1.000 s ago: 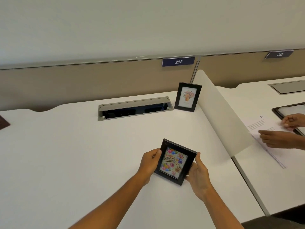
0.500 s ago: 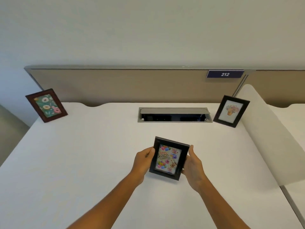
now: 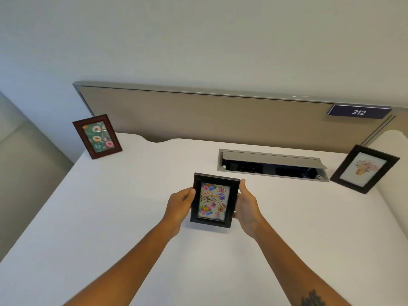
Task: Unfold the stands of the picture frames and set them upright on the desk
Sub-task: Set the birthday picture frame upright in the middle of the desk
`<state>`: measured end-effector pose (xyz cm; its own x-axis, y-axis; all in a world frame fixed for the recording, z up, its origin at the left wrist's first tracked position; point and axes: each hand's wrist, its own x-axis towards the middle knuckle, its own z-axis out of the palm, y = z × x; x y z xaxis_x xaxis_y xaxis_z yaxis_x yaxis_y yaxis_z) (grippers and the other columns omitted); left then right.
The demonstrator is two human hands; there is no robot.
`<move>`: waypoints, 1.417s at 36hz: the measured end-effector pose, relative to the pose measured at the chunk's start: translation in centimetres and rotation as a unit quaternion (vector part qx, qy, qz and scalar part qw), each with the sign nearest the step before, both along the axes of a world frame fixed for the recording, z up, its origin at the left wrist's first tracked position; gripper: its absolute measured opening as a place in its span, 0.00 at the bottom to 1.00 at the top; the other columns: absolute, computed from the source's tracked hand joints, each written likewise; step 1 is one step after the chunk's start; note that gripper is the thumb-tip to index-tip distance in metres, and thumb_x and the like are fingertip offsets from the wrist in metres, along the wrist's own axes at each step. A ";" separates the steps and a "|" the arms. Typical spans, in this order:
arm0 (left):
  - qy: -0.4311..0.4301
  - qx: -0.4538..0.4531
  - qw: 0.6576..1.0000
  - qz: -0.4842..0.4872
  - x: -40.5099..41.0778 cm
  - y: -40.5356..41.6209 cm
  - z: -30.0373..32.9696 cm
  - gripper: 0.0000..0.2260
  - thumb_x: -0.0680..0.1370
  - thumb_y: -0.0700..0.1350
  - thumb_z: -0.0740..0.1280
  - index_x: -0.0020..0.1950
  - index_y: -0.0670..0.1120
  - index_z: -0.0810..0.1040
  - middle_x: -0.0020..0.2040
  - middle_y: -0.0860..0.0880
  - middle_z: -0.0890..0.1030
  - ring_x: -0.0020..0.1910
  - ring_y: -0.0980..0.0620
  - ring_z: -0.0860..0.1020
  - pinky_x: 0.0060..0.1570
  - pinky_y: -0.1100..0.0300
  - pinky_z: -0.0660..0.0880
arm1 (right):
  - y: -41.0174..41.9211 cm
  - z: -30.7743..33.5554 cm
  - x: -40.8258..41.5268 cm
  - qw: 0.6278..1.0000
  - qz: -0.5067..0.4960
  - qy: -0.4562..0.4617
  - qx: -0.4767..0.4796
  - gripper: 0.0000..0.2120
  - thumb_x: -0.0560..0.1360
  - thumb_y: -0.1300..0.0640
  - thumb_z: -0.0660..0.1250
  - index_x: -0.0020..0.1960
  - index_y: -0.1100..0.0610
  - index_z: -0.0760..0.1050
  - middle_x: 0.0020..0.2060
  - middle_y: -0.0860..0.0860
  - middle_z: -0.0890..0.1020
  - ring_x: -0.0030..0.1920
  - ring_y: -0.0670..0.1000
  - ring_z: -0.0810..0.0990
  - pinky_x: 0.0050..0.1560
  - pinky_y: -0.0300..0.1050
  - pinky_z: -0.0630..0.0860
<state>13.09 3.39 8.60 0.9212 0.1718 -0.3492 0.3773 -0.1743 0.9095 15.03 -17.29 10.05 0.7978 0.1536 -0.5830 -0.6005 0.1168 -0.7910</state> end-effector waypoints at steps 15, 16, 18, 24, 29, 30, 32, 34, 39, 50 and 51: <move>0.012 0.022 1.000 0.019 14.1 4.7 -1.4 0.11 0.85 0.53 0.62 0.57 0.49 0.79 0.58 0.48 0.83 0.59 0.47 0.80 0.59 0.51 0.81 | 5.4 -0.7 13.4 1.000 -0.018 -0.007 -0.011 0.35 0.87 0.31 0.45 0.77 0.50 0.77 0.72 0.56 0.83 0.74 0.60 0.80 0.81 0.70 0.68; 0.014 0.023 0.999 0.020 15.0 4.8 -1.7 0.11 0.85 0.53 0.62 0.58 0.48 0.78 0.59 0.47 0.82 0.60 0.47 0.80 0.61 0.49 0.81 | 5.6 -0.8 14.3 1.000 -0.021 -0.006 -0.015 0.35 0.87 0.30 0.45 0.77 0.50 0.76 0.73 0.56 0.83 0.74 0.60 0.79 0.81 0.70 0.68; 0.015 0.019 0.999 0.021 16.6 4.9 -2.2 0.11 0.85 0.53 0.62 0.59 0.49 0.78 0.60 0.47 0.82 0.60 0.47 0.80 0.63 0.48 0.80 | 5.9 -1.0 16.0 0.999 -0.027 -0.001 -0.021 0.36 0.86 0.29 0.45 0.78 0.50 0.76 0.73 0.55 0.82 0.74 0.59 0.79 0.81 0.68 0.68; 0.007 0.020 0.999 0.034 20.7 5.3 -3.4 0.08 0.85 0.52 0.63 0.55 0.50 0.77 0.55 0.49 0.80 0.58 0.49 0.79 0.60 0.50 0.80 | 6.7 -2.2 20.5 0.999 -0.043 0.002 -0.031 0.36 0.85 0.28 0.45 0.76 0.49 0.75 0.70 0.54 0.83 0.70 0.57 0.81 0.80 0.65 0.70; 0.002 0.020 0.999 0.034 23.5 5.6 -4.0 0.07 0.85 0.52 0.62 0.56 0.50 0.77 0.56 0.50 0.80 0.59 0.49 0.78 0.57 0.53 0.79 | 7.0 -3.1 23.2 0.999 -0.029 0.001 -0.025 0.39 0.85 0.27 0.45 0.81 0.49 0.72 0.77 0.55 0.79 0.76 0.59 0.77 0.82 0.66 0.67; 0.002 0.020 0.999 0.034 23.9 5.6 -4.1 0.08 0.85 0.52 0.62 0.56 0.50 0.76 0.56 0.50 0.80 0.59 0.49 0.78 0.57 0.53 0.79 | 7.0 -3.2 23.7 0.999 -0.028 -0.001 -0.026 0.39 0.85 0.27 0.44 0.81 0.49 0.73 0.76 0.55 0.80 0.76 0.59 0.77 0.81 0.65 0.68; 0.005 0.021 0.999 0.038 24.6 5.7 -4.4 0.08 0.85 0.52 0.62 0.56 0.50 0.76 0.56 0.49 0.80 0.60 0.48 0.79 0.57 0.52 0.80 | 7.1 -3.6 24.5 0.999 -0.029 -0.004 -0.033 0.39 0.85 0.27 0.45 0.79 0.50 0.74 0.75 0.55 0.81 0.74 0.58 0.79 0.77 0.60 0.70; 0.008 0.018 0.999 0.044 25.2 5.7 -4.7 0.08 0.85 0.52 0.62 0.56 0.50 0.77 0.57 0.49 0.81 0.60 0.48 0.79 0.55 0.54 0.80 | 7.1 -4.0 25.2 0.999 -0.026 -0.010 -0.035 0.38 0.85 0.28 0.44 0.79 0.51 0.75 0.74 0.55 0.82 0.72 0.57 0.79 0.72 0.58 0.70; 0.014 0.024 0.998 0.049 26.1 5.7 -5.3 0.09 0.85 0.53 0.62 0.57 0.50 0.77 0.60 0.46 0.82 0.62 0.47 0.79 0.63 0.48 0.80 | 7.1 -4.9 26.0 0.999 -0.014 -0.019 -0.028 0.38 0.86 0.29 0.44 0.78 0.51 0.76 0.72 0.55 0.83 0.69 0.57 0.83 0.66 0.55 0.77; 0.005 0.018 0.999 0.050 26.4 5.5 -5.8 0.08 0.85 0.54 0.62 0.58 0.52 0.76 0.59 0.50 0.80 0.61 0.49 0.78 0.59 0.52 0.79 | 6.8 -5.1 26.3 0.999 -0.001 -0.024 -0.037 0.37 0.86 0.29 0.43 0.80 0.50 0.74 0.75 0.55 0.81 0.74 0.59 0.79 0.76 0.61 0.72; 0.005 0.018 0.999 0.049 26.3 5.5 -5.8 0.09 0.85 0.54 0.62 0.58 0.51 0.76 0.59 0.50 0.81 0.61 0.48 0.79 0.61 0.51 0.79 | 6.8 -5.1 26.3 0.999 0.002 -0.027 -0.042 0.37 0.86 0.29 0.43 0.80 0.50 0.74 0.75 0.55 0.81 0.74 0.59 0.79 0.75 0.60 0.72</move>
<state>39.40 8.94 2.80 0.8959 0.2732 -0.3504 0.4032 -0.1688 0.8994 41.37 -10.46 4.94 0.8279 0.1090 -0.5502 -0.5571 0.0461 -0.8291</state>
